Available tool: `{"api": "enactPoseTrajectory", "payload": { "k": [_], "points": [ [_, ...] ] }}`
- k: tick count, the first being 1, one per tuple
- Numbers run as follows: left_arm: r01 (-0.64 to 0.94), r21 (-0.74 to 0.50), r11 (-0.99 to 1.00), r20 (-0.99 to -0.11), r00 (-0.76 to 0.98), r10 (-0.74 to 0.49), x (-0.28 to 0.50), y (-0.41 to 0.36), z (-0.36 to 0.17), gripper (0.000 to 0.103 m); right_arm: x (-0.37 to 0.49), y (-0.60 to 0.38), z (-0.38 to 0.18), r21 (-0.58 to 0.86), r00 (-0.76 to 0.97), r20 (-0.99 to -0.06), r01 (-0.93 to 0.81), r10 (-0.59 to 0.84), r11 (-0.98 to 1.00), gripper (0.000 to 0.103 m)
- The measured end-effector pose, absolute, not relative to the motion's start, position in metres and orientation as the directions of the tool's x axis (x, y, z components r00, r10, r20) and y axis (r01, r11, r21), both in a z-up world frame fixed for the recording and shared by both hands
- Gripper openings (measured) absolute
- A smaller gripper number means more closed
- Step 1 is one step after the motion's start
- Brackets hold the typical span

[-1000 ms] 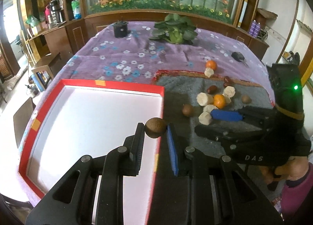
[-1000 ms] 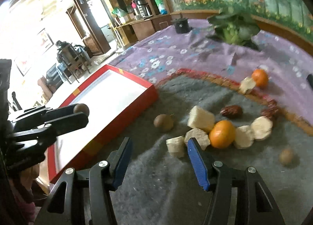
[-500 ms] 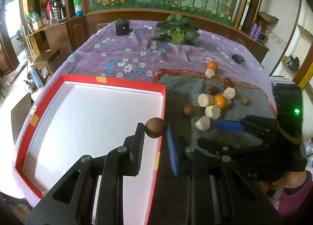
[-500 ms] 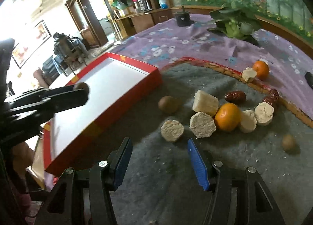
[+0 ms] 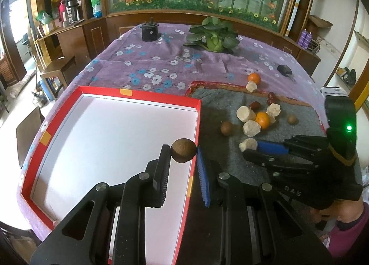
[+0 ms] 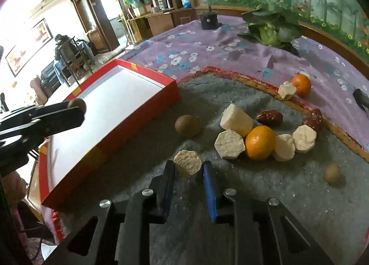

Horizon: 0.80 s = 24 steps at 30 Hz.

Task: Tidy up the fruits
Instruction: 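Carry the brown fruit into the tray with left gripper while right gripper carries a cream chunk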

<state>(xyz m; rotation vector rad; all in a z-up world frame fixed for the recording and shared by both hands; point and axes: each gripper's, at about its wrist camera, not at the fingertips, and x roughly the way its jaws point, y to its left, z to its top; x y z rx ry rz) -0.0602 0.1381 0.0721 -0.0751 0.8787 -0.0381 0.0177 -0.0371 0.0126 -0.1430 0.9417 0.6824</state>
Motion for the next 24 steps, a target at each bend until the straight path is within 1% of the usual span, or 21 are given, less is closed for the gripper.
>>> {"api": "enactPoseTrajectory", "payload": {
  "k": [3,5,11,24],
  "points": [
    [0.0,-0.077,0.997,-0.766,0.641,-0.059,-0.064,0.138,0.074,0.023,0.011,-0.038,0.018,0.161,0.41,-0.781,-0.596,0.471,0.786,0.024],
    [-0.005,-0.07,0.998,-0.765,0.642,-0.05,-0.065,0.139,0.075,0.023,0.007,-0.039,0.022,0.179,0.404,-0.775,-0.597,0.487,0.782,0.024],
    [-0.044,-0.05,0.998,-0.761,0.648,-0.01,-0.069,0.149,0.078,0.023,-0.002,-0.031,0.041,0.175,0.412,-0.755,-0.623,0.51,0.762,0.024],
    [-0.147,-0.026,0.989,-0.769,0.635,0.075,-0.073,0.187,0.075,0.023,-0.01,0.019,0.066,0.168,0.373,-0.729,-0.717,0.575,0.677,0.024]
  ]
}}
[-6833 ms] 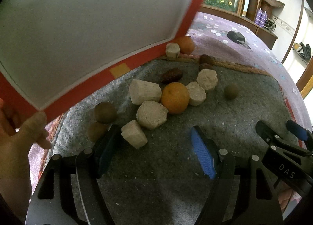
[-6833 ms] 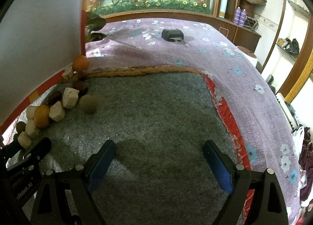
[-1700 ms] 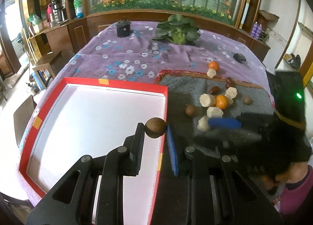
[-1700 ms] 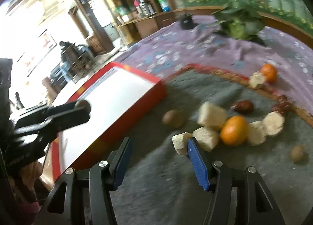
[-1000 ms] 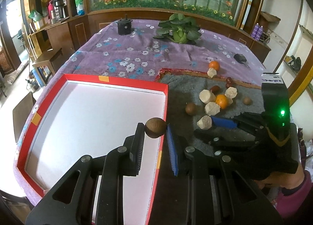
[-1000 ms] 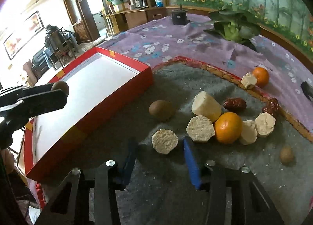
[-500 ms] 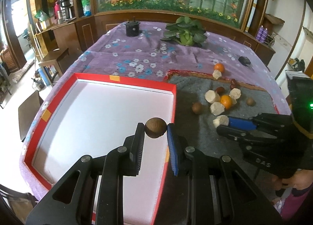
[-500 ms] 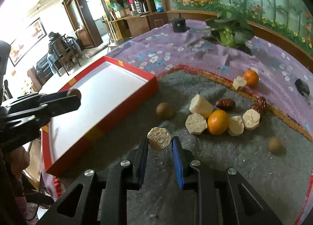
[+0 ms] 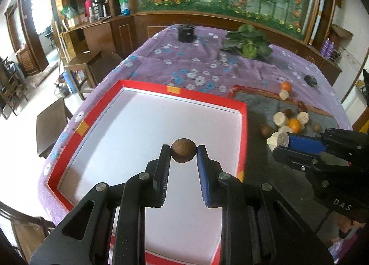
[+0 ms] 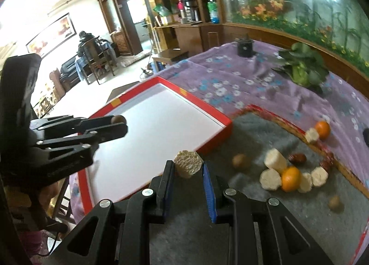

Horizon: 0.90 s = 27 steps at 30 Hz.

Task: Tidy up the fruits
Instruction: 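Carry the brown fruit into the tray with left gripper while right gripper carries a cream chunk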

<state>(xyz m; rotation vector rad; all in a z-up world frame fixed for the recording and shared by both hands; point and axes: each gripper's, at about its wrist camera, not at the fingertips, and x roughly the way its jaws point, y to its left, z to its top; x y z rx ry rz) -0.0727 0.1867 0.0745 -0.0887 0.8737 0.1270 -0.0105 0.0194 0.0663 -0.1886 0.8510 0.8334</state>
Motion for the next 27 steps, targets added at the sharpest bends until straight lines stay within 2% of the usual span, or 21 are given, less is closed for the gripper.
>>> {"api": "enactPoseTrajectory", "payload": {
  "k": [8,20,25,26,27],
  "points": [
    [-0.191,-0.027,0.981,-0.789,0.607,0.096,-0.059,0.208,0.06,0.023,0.003,0.057,0.06,0.147,0.342,-0.751,-0.747,0.565,0.648,0.024],
    [-0.251,0.0,0.968,-0.835,0.533,0.138,-0.025,0.228,0.03,0.023,0.038,0.105,0.016,0.127,0.293,-0.815,-0.752,0.5,0.646,0.024],
    [-0.296,-0.008,0.955,-0.85,0.506,0.149,-0.019,0.238,0.021,0.023,0.043,0.109,0.011,0.126,0.306,-0.806,-0.749,0.507,0.651,0.026],
    [-0.304,-0.008,0.953,-0.852,0.501,0.153,-0.019,0.239,0.02,0.024,0.044,0.108,0.011,0.138,0.3,-0.803,-0.747,0.515,0.651,0.026],
    [-0.313,-0.011,0.95,-0.853,0.498,0.154,-0.019,0.24,0.019,0.031,0.045,0.107,0.011,0.148,0.296,-0.802,-0.744,0.52,0.652,0.026]
  ]
}}
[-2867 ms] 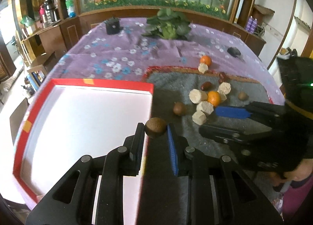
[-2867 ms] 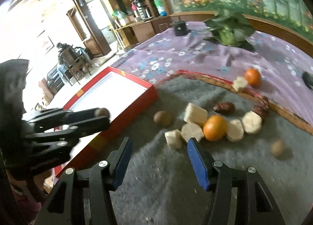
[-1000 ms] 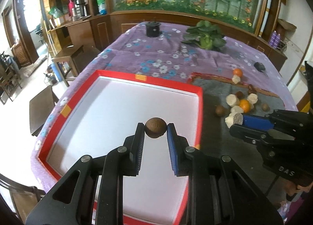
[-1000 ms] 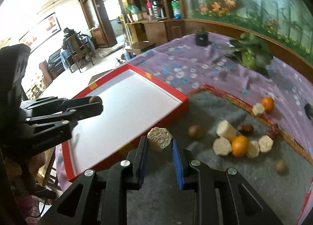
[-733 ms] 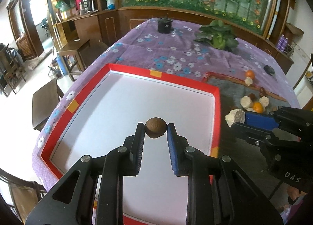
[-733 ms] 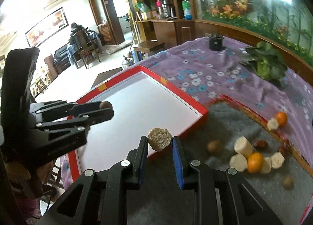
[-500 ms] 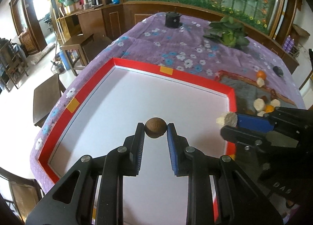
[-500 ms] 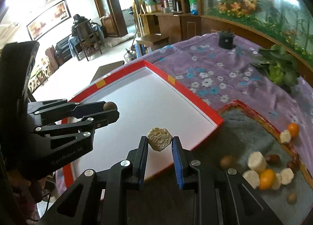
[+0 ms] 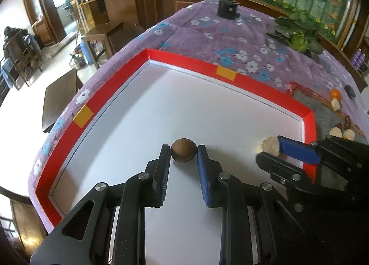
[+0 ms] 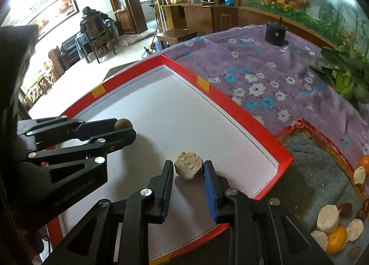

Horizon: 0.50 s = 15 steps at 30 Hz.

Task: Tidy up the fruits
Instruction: 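Carry the brown fruit into the tray with left gripper while right gripper carries a cream chunk, then open both grippers over the tray, releasing the fruit and cream chunk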

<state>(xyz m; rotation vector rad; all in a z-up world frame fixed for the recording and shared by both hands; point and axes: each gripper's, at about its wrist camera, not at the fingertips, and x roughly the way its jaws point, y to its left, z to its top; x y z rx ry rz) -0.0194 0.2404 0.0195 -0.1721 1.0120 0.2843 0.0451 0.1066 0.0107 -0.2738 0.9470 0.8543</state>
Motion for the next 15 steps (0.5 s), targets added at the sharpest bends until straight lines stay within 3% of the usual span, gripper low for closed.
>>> {"api": "enactPoseTrajectory", "payload": {
  "k": [1,3,6,8,9,15],
  "points": [
    [-0.32,-0.016,0.947,-0.853,0.499,0.155,-0.02,0.241,0.02,0.036,0.046,0.105,0.012,0.159,0.292,-0.798,-0.742,0.527,0.652,0.026],
    [-0.33,-0.024,0.944,-0.84,0.519,0.16,-0.022,0.242,0.023,0.057,0.044,0.099,0.017,0.171,0.299,-0.785,-0.738,0.543,0.653,0.026],
    [-0.335,-0.025,0.942,-0.814,0.554,0.175,-0.028,0.238,0.032,0.058,0.036,0.084,0.033,0.167,0.351,-0.737,-0.733,0.577,0.66,0.029],
    [-0.336,-0.02,0.942,-0.801,0.568,0.186,-0.032,0.234,0.038,0.058,0.03,0.071,0.044,0.161,0.393,-0.708,-0.719,0.587,0.676,0.049],
    [-0.334,-0.012,0.942,-0.789,0.582,0.196,-0.034,0.23,0.042,0.058,0.027,0.064,0.05,0.157,0.413,-0.698,-0.709,0.585,0.688,0.064],
    [-0.323,-0.006,0.946,-0.733,0.645,0.216,-0.05,0.212,0.061,0.058,0.007,0.018,0.073,0.165,0.492,-0.624,-0.677,0.608,0.717,0.067]
  ]
}}
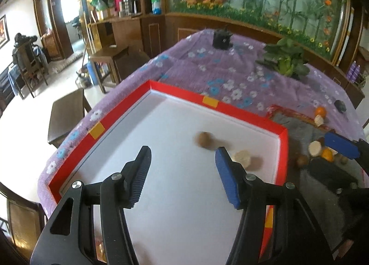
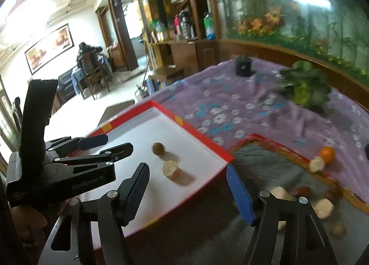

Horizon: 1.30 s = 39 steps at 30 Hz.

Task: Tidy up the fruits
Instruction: 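Open both grippers over the tray, releasing the fruit and cream chunk, then grasp another brown fruit with left gripper while right gripper grasps a cream chunk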

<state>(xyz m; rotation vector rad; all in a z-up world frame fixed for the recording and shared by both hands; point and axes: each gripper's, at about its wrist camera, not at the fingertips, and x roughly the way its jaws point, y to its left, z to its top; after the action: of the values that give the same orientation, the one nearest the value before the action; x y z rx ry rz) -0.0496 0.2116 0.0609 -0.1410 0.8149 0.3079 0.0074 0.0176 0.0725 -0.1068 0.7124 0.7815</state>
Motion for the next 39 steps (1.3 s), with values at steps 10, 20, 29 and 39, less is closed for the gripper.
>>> {"api": "enactPoseTrajectory", "payload": {
  "k": [10,20,29,39],
  "points": [
    [-0.252,0.02,0.968,-0.65,0.732,0.204,-0.068,0.161,0.088,0.058,-0.023,-0.095,0.095,0.408,0.594,-0.34,-0.605,0.729,0.684,0.077],
    [-0.146,-0.008,0.989,-0.66,0.744,0.104,-0.066,0.109,0.089,0.058,-0.047,-0.138,0.091,0.273,0.634,-0.405,-0.604,0.659,0.749,0.08],
    [-0.044,-0.05,0.998,-0.725,0.689,-0.006,-0.043,0.078,0.067,0.058,-0.042,-0.164,0.065,0.231,0.657,-0.52,-0.506,0.545,0.831,0.08],
    [0.097,-0.068,0.993,-0.778,0.618,-0.114,-0.009,0.062,0.04,0.058,-0.035,-0.162,0.048,0.185,0.634,-0.575,-0.515,0.517,0.837,0.08]
  ]
}}
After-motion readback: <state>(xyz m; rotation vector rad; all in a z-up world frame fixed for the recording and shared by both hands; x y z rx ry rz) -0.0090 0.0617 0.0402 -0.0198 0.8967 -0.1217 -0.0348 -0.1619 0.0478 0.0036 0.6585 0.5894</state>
